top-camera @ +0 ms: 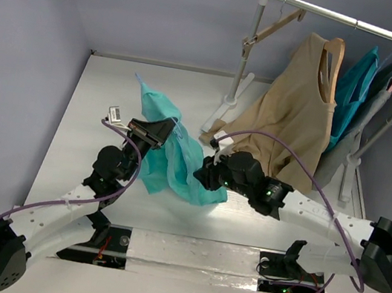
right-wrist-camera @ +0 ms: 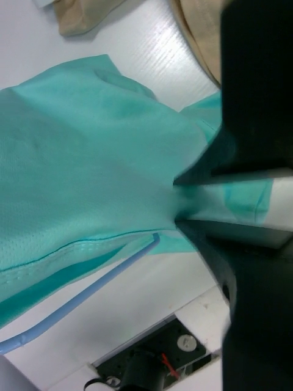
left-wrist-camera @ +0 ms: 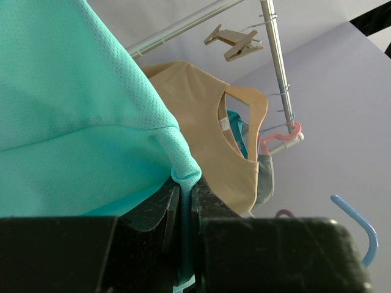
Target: Place the t-shirt on the hanger
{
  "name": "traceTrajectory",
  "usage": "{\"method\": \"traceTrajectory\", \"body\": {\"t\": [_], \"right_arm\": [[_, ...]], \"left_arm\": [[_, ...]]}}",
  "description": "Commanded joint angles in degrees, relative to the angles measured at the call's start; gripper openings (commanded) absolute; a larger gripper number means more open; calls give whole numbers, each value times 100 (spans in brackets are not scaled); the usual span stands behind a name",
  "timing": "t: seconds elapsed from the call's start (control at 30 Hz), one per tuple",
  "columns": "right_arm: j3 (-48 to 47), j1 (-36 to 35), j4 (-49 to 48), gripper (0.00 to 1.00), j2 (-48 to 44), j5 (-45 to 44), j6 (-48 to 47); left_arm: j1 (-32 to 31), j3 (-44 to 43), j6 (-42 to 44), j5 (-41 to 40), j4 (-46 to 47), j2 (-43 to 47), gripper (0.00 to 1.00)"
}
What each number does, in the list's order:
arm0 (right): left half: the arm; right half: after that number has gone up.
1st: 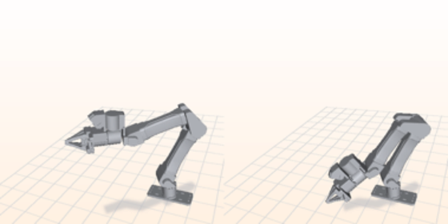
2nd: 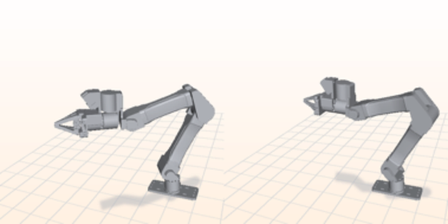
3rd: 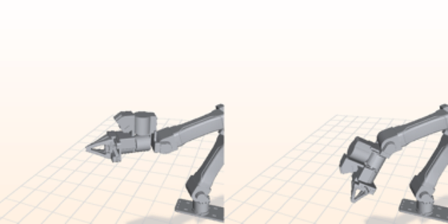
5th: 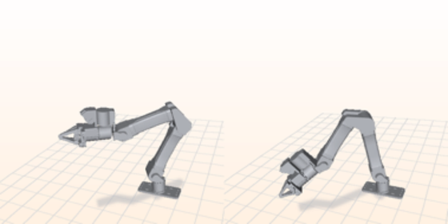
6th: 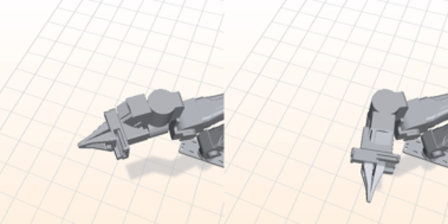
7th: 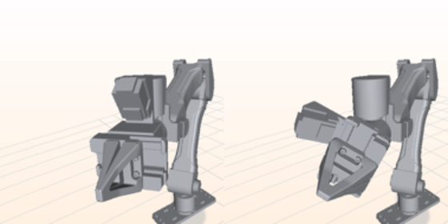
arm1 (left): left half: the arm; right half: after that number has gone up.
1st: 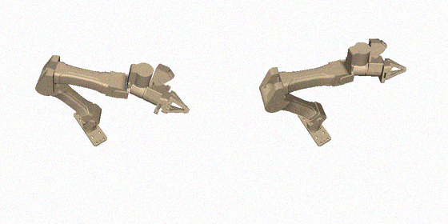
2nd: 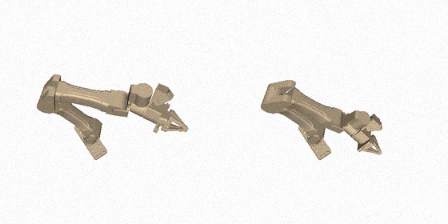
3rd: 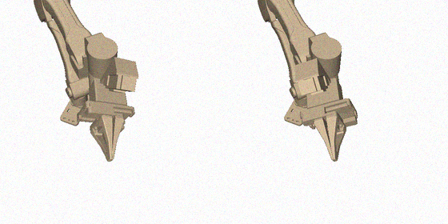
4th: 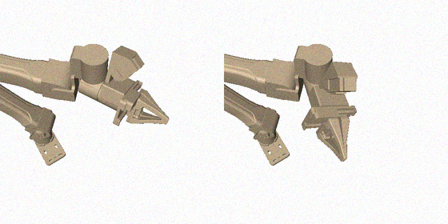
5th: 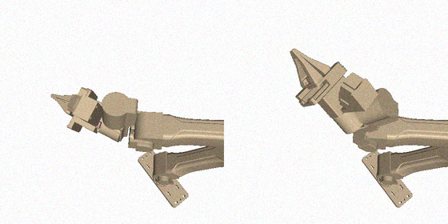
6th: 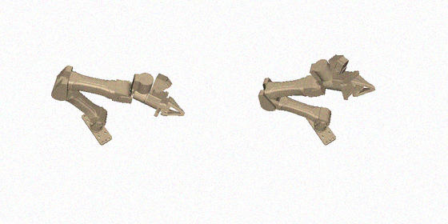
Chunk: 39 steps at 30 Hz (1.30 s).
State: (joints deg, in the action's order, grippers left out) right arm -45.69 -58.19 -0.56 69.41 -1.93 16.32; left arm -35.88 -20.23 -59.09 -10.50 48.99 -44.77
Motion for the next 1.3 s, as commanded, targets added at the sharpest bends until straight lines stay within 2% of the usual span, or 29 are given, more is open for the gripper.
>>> {"method": "traceTrajectory", "body": {"t": [0.0, 0.1, 0.13, 0.3, 0.43, 0.53, 0.7, 0.93, 1.07, 1.17, 1.2, 1.27], "right_arm": [[-133, -43, -665, 22, 230, 18, 20], [-194, -43, -840, 3, 231, 149, 82], [-212, -43, -876, 0, 179, 149, 91], [-300, -43, -937, 0, -111, 386, 152], [-362, -43, -1182, 0, -156, 379, 240], [-344, -43, -1726, 0, -42, 46, 293], [-625, 10, -2089, 0, 423, 141, 355], [-713, 63, -2063, 0, 1003, -665, 600], [-537, 63, -2028, 0, 926, -1151, 636], [-563, 63, -1739, 15, 882, -1213, 539], [-590, 63, -1642, 30, 890, -1195, 531], [-738, 63, -1204, 46, 925, -1020, 460]], "left_arm": [[37, -69, -59, 127, 216, 162, 0], [90, -34, -67, 110, 181, 188, 0], [90, 1, -94, 101, 224, 188, 0], [450, 422, -278, 92, 637, 48, 0], [450, 467, -296, 48, 848, -93, 0], [450, 423, -349, 83, 910, -268, 0], [450, 554, -568, 188, 1269, -602, 0], [503, 625, -876, 303, 1613, -778, 0], [556, 590, -1052, 444, 1377, -744, 0], [617, 634, -1052, 409, 1131, -673, 0], [669, 660, -1087, 426, 1052, -673, 0], [723, 669, -1113, 461, 920, -699, 0]]}}
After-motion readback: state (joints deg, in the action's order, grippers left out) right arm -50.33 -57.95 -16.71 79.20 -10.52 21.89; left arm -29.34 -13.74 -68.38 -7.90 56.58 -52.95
